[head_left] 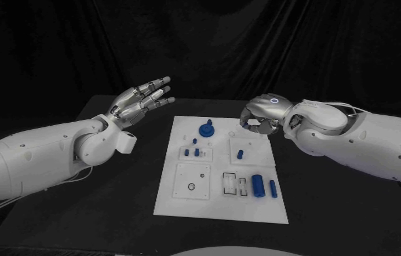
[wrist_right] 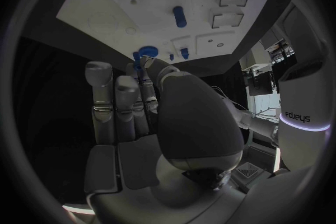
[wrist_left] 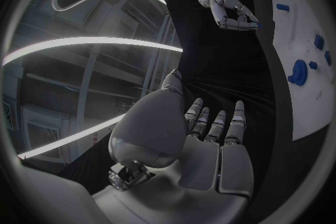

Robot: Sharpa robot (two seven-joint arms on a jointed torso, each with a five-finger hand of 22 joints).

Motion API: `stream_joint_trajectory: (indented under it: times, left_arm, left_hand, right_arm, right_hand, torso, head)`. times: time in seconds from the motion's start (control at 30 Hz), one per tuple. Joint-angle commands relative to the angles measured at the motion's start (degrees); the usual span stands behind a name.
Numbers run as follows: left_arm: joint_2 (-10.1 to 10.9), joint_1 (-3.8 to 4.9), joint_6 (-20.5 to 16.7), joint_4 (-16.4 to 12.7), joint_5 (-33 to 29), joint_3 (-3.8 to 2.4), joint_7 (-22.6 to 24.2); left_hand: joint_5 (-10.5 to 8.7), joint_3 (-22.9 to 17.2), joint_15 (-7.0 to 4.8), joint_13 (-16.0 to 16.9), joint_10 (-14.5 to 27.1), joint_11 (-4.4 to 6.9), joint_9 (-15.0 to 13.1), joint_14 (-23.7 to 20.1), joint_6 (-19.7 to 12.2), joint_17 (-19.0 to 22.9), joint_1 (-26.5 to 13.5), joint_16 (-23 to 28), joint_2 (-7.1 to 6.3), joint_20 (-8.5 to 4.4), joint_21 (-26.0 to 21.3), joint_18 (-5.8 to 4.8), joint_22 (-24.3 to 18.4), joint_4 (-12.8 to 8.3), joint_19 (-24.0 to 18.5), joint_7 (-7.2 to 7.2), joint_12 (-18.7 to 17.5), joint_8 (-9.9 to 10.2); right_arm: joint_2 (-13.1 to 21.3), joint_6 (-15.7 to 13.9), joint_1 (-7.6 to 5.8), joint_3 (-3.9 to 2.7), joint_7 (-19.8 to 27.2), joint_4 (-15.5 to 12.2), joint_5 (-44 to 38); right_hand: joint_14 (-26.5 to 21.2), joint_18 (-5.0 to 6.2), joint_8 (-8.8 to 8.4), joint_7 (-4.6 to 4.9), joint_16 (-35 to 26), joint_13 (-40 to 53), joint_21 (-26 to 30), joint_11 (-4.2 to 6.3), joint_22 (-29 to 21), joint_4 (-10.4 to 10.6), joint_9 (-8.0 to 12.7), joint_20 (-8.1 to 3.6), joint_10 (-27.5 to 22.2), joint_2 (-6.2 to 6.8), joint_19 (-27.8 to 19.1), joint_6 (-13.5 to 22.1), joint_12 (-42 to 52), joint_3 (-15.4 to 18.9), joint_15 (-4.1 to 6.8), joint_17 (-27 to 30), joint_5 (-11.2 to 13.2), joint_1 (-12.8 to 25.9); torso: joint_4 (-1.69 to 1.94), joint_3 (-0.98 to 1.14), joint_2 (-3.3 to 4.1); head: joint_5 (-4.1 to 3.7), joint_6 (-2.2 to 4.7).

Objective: Assemble the parts on the task board

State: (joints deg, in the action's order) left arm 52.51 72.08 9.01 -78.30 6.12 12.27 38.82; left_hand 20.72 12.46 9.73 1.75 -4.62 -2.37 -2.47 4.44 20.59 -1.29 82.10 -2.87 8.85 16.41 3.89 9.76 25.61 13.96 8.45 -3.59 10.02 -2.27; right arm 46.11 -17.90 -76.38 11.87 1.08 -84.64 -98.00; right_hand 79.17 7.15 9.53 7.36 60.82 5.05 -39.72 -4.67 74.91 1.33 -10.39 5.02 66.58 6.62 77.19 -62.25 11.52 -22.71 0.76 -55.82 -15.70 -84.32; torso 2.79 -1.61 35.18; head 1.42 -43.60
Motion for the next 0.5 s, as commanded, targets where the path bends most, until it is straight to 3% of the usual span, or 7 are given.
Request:
stream_joint_trajectory:
  times: [0.03,0.1,0.13,0.2,0.3,0.43,0.5]
  left_arm:
    - [-0.1,-0.1,0.3,-0.2,-0.4,-0.06,2.6]
    - [-0.2,-0.18,0.0,-0.2,-0.4,-0.06,2.8]
    - [-0.2,-0.28,-0.2,-0.3,-0.4,-0.06,3.0]
    - [-0.1,-0.47,-0.6,-0.5,-0.4,-0.06,3.3]
    - [0.0,-0.68,-1.0,-0.8,-0.4,-0.06,3.7]
    - [0.6,-0.88,-1.6,-1.6,-0.4,-0.05,4.0]
    - [1.0,-0.96,-1.8,-2.0,-0.4,-0.05,4.1]
  left_hand:
    - [0.29,0.0,-0.09,0.1,-0.1,-0.38,-0.1,0.5,0.4,-0.1,0.7,-0.4,-0.02,0.05,0.2,0.59,0.0,-0.4,0.3,-0.17,0.4,-0.3]
    - [0.36,0.0,-0.1,0.1,-0.2,-0.41,-0.1,0.4,0.4,0.0,0.7,-0.3,-0.01,0.05,0.2,0.58,-0.5,-0.5,0.2,-0.18,0.5,-0.3]
    - [0.43,0.0,-0.2,0.1,-0.2,-0.48,-0.1,0.2,0.5,0.0,0.7,-0.3,0.02,0.01,0.0,0.54,-1.0,-0.5,0.0,-0.2,0.5,-0.3]
    - [0.45,0.4,-0.93,0.1,-0.2,-0.71,-0.1,-0.7,0.5,0.2,0.7,0.1,0.2,-0.28,-0.6,0.47,-3.1,-0.3,-1.1,-0.33,0.6,-0.3]
    - [0.42,0.8,-1.98,0.1,-0.1,-0.85,-0.1,-1.9,0.7,0.4,0.7,0.8,0.36,-0.83,-1.4,0.47,-5.7,-0.1,-2.6,-0.53,0.7,-0.3]
    - [0.39,1.0,-2.39,0.1,-0.1,-0.97,-0.1,-2.3,0.7,0.5,0.7,1.0,0.43,-1.06,-1.5,0.48,-6.4,0.1,-3.0,-0.6,0.7,-0.3]
    - [0.39,1.0,-2.39,0.1,-0.1,-0.97,-0.1,-2.3,0.7,0.5,0.7,1.0,0.43,-1.06,-1.5,0.48,-6.4,0.1,-3.0,-0.6,0.7,-0.3]
  right_arm:
    - [0.3,-1.0,-0.64,0.0,-0.8,-2.6,-0.2]
    - [0.0,0.7,-0.85,0.01,-1.0,-4.6,-0.2]
    - [-0.3,1.6,-0.71,0.01,-1.2,-5.4,-0.2]
    - [-1.0,3.3,-0.16,0.01,-1.3,-6.5,-0.2]
    - [-2.3,4.7,0.92,0.01,-1.3,-7.0,-0.2]
    - [-4.5,5.7,2.57,0.01,-1.2,-6.5,-0.2]
    - [-5.7,6.0,3.24,0.01,-1.1,-6.0,-0.2]
  right_hand:
    - [-0.2,0.71,-0.19,0.0,-0.4,0.0,-0.1,1.0,4.8,-0.1,-0.1,-0.23,1.5,0.2,0.0,0.1,-0.2,-0.4,0.19,0.1,0.2,-0.5]
    - [-0.1,0.7,-0.44,0.06,-0.4,-0.1,-0.2,0.97,4.8,-0.1,0.0,-0.23,1.5,0.24,0.0,0.4,-0.3,-0.6,0.17,0.2,0.4,-0.4]
    - [-0.1,0.7,-0.55,0.08,-0.5,-0.1,-0.2,0.95,4.8,-0.1,0.0,-0.23,1.5,0.25,0.0,0.6,-0.4,-0.6,0.17,0.2,0.5,-0.4]
    - [-0.1,0.7,-0.74,0.14,-0.4,-0.1,-0.2,0.92,4.8,-0.1,0.0,-0.22,1.5,0.3,0.0,0.8,-0.5,-0.7,0.15,0.2,0.5,-0.4]
    - [-0.1,0.7,-0.88,0.18,-0.5,-0.2,-0.2,0.87,4.8,-0.2,0.0,-0.21,1.5,0.32,0.0,0.9,-0.6,-0.9,0.13,0.2,0.5,-0.4]
    - [0.1,0.72,-1.3,0.32,-0.2,-0.3,-0.1,0.73,4.7,-0.4,0.1,-0.19,1.2,0.45,-0.1,1.3,-1.0,-1.3,0.05,0.0,0.2,-0.4]
    - [0.2,0.73,-1.46,0.38,-0.2,-0.4,0.0,0.68,4.7,-0.4,0.2,-0.17,1.1,0.55,-0.1,1.5,-1.1,-1.4,0.02,0.0,0.1,-0.4]
  torso:
    - [0.0,-0.05,0.0]
    - [-0.04,-0.05,0.03]
    - [-0.02,-0.07,0.03]
    - [0.02,-0.06,-0.02]
    - [0.06,-0.1,-0.13]
    - [0.02,-0.06,-0.33]
    - [0.0,0.0,-0.88]
  head:
    - [0.68,-1.18]
    - [1.35,-2.8]
    - [1.52,-3.26]
    - [2.19,-4.83]
    - [2.93,-6.4]
    - [3.97,-6.4]
    - [4.9,-6.4]
